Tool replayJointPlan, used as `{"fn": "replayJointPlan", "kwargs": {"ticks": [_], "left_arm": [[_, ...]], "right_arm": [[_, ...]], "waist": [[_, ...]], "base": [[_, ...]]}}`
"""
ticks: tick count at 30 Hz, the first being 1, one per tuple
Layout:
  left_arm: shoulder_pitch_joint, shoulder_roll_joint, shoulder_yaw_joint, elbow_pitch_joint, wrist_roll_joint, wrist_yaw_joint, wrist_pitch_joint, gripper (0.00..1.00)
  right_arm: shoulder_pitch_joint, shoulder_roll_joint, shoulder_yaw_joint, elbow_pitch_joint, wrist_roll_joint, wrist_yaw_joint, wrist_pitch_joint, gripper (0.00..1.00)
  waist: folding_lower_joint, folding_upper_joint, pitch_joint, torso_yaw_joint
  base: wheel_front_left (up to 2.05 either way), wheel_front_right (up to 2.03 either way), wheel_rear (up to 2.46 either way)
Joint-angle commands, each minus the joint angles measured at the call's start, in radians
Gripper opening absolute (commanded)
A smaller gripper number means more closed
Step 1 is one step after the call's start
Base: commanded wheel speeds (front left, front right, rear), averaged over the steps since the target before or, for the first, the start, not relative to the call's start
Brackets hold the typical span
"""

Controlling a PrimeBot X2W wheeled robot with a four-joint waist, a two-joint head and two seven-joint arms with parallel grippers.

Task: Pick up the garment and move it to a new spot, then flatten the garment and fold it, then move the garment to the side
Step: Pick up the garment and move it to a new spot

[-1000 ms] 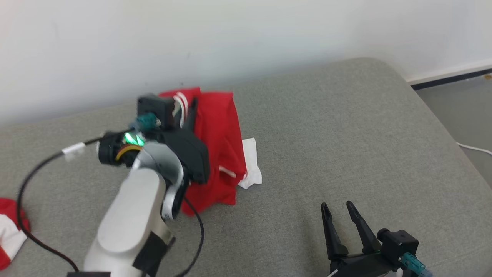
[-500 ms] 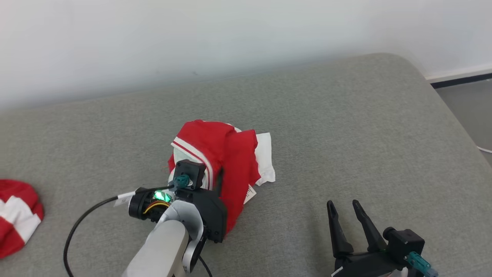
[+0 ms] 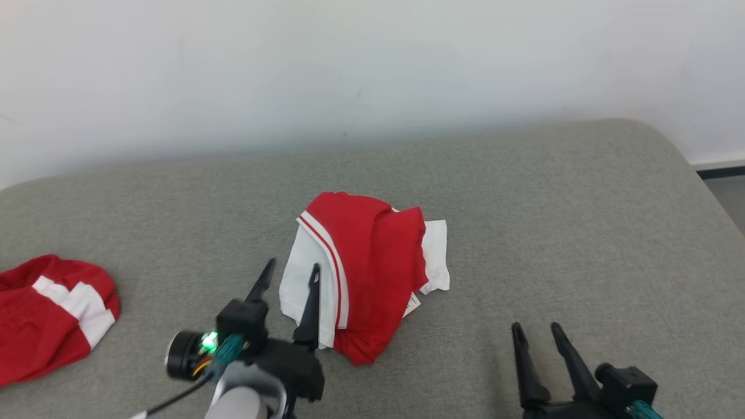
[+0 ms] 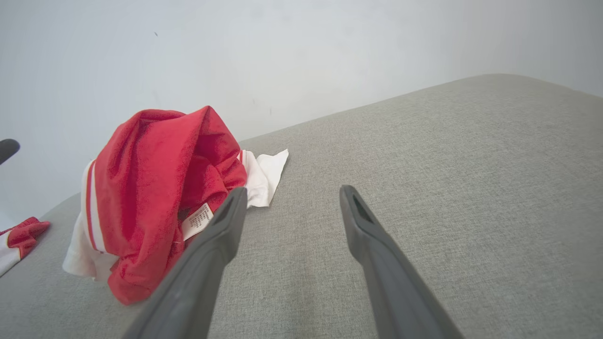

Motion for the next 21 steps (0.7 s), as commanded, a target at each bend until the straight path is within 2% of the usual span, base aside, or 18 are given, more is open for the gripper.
{"fn": "replayJointPlan", "kwargs": {"ticks": [1, 4, 8, 12, 18, 21], "left_arm": [[0.035, 0.009, 0.011, -0.022, -0.001, 0.012, -0.009, 1.00], [0.108, 0.032, 0.058, -0.110, 0.017, 0.040, -0.018, 1.00], [0.236, 0.023, 0.158, -0.275, 0.040, 0.056, -0.018, 1.00], [0.340, 0.001, 0.242, -0.379, 0.067, 0.033, -0.019, 1.00], [0.441, -0.025, 0.331, -0.458, 0.134, -0.016, -0.019, 1.00], [0.491, -0.036, 0.381, -0.479, 0.133, -0.033, -0.019, 1.00]], "right_arm": [[0.016, 0.000, -0.009, -0.005, -0.015, -0.002, -0.005, 1.00], [0.031, 0.001, -0.036, -0.018, -0.027, -0.002, -0.005, 1.00], [0.044, 0.001, -0.058, -0.036, -0.036, -0.002, -0.005, 1.00], [0.049, 0.001, -0.062, -0.053, -0.035, -0.002, -0.005, 1.00], [0.056, 0.001, -0.029, -0.063, -0.047, -0.002, -0.005, 1.00], [0.058, 0.000, -0.020, -0.069, -0.052, -0.002, -0.005, 1.00]], "waist": [[0.0000, 0.0000, -0.018, 0.022], [0.0000, 0.0000, -0.026, 0.038], [0.0000, 0.0000, -0.030, 0.052], [0.0000, 0.0000, -0.031, 0.064], [0.0000, 0.0000, -0.030, 0.075], [0.0000, 0.0000, -0.031, 0.077]], "base": [[0.00, 0.00, 0.00], [0.00, 0.00, 0.00], [0.00, 0.00, 0.00], [0.00, 0.00, 0.00], [0.00, 0.00, 0.00], [0.00, 0.00, 0.00]]}}
